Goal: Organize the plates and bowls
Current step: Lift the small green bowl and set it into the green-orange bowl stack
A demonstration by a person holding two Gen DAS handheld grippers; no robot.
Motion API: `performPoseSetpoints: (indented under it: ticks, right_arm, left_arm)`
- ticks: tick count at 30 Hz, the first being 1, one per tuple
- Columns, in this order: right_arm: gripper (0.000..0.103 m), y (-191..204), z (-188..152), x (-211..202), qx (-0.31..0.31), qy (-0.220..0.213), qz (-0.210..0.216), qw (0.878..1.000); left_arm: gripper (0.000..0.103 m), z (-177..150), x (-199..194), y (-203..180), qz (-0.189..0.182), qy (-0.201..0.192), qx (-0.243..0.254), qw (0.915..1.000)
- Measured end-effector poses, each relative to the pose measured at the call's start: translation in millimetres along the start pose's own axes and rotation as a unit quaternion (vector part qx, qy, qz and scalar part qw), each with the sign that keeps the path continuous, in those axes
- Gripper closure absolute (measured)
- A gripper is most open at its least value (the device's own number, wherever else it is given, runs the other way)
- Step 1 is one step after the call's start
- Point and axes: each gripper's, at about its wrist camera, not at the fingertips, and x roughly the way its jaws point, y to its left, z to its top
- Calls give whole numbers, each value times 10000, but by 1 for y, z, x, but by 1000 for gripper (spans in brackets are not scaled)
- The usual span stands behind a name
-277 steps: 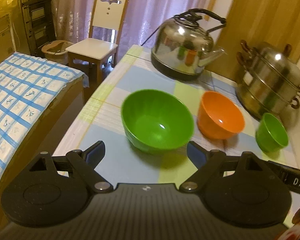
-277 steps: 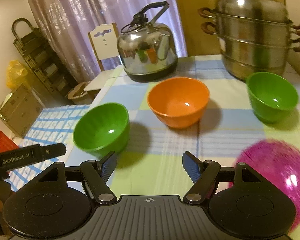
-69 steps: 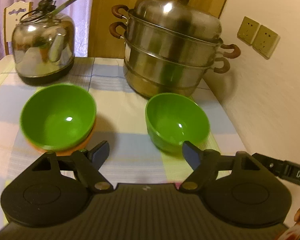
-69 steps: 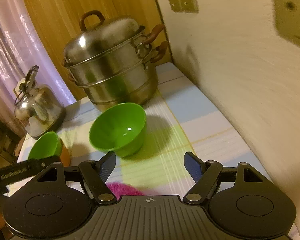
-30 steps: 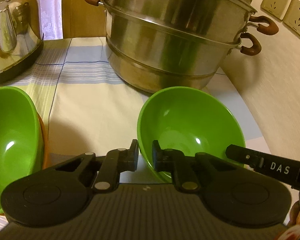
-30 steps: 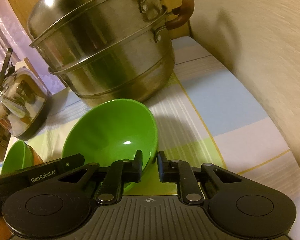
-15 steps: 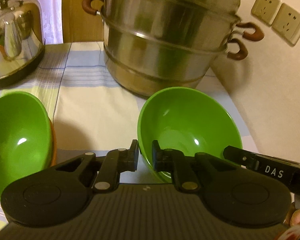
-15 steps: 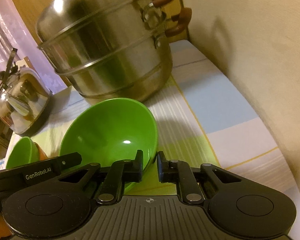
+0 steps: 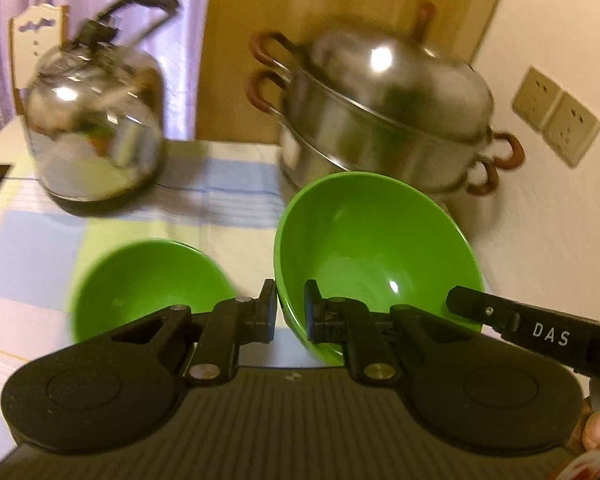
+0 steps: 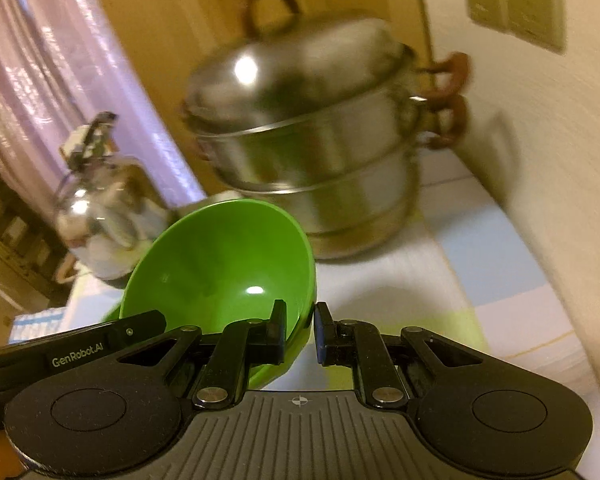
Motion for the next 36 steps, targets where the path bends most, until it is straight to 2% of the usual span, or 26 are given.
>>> performPoseSetpoints:
  ticks: [6,13,22,36]
  right_arm:
    - [89,58,-1,8,-215,53,340,9992]
    - [89,103,-14,40,-396,300,557,9972]
    - [89,119,-35,83,-640,651,487,9946]
    - [89,118,-50,109,-780,803,378,9930]
  left_arm:
    - [91,11,-28,49,305,-153,-149,9993]
    - [91,5,-30,96,528,-118,-345,9979]
    - [91,-14,-5,128,632,73,-568,9964]
    - [91,-30,21,144,626,268,-667,9954]
